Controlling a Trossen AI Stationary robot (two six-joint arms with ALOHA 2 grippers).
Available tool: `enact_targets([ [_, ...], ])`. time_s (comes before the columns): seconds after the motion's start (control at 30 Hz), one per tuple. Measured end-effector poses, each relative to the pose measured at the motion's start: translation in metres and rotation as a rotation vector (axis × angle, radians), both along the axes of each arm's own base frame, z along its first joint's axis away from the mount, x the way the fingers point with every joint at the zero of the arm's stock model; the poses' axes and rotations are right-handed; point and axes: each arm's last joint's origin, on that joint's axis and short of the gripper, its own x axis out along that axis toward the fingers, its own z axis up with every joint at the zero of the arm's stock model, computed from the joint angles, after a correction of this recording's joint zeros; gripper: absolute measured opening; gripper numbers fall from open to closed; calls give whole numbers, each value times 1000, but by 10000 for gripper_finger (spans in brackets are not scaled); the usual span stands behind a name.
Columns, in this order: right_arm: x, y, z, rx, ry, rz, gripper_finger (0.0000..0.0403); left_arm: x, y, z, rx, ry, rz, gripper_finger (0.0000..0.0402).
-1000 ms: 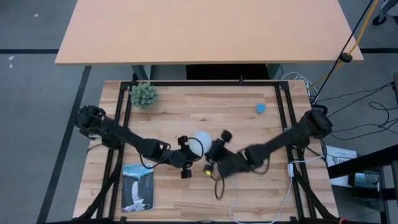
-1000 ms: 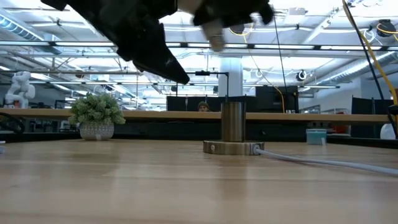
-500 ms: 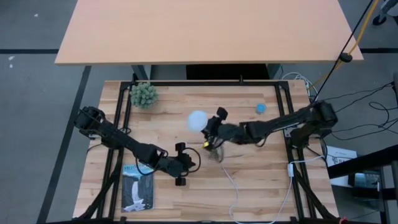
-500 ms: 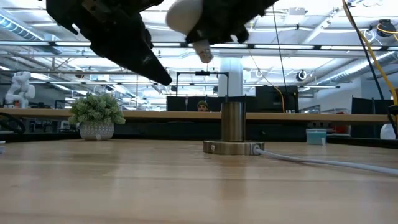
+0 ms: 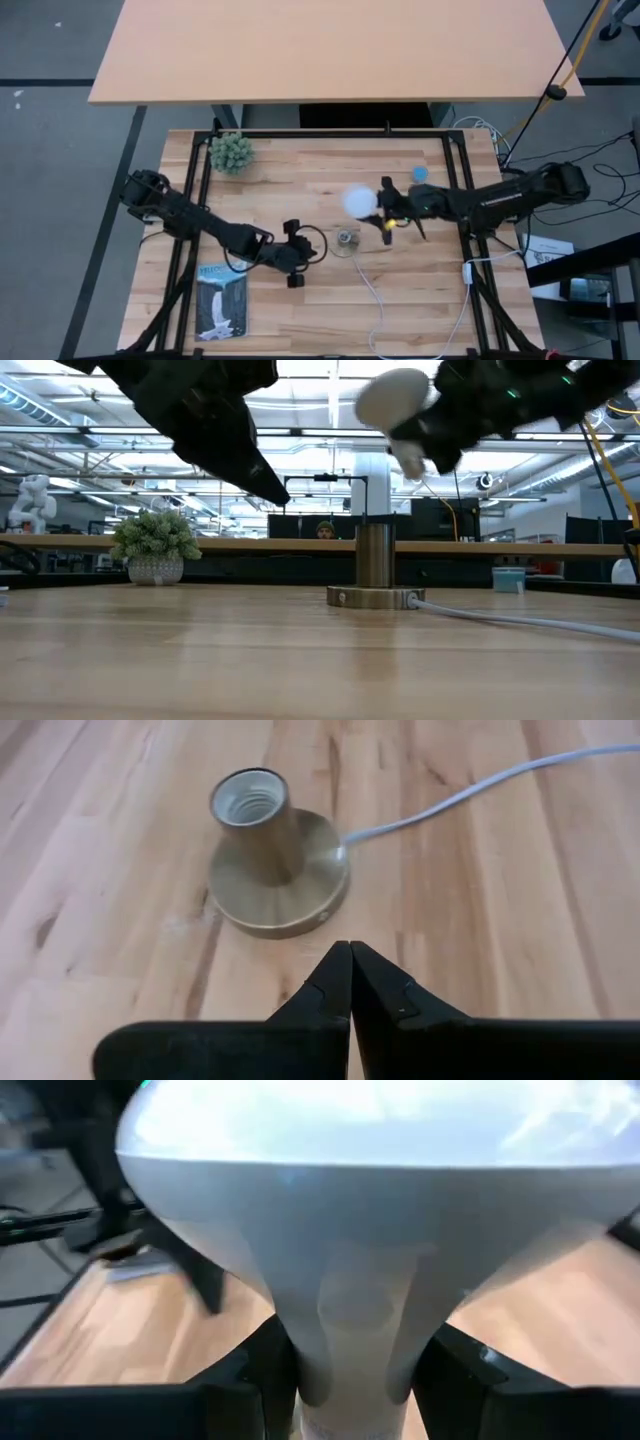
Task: Screw lightbulb
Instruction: Insert the lightbulb into the lamp
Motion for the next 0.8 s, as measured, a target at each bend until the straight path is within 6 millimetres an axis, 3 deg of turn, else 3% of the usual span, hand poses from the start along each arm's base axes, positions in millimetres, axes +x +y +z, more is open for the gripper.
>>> enact_targets([
  [0.2, -22, 23, -29, 36, -171, 100, 148, 5, 15, 0, 5, 0, 42, 2],
  [0.3, -24, 28, -34, -50, -210, 77, 148, 7, 24, 0, 7, -1, 70, 2],
  [0.4, -17, 31, -37, -126, -182, 78, 148, 10, 32, 1, 5, -6, 98, 2],
  [0.8, 31, 40, -47, -156, -109, 92, 158, 20, 57, 5, -70, -62, 122, 2],
])
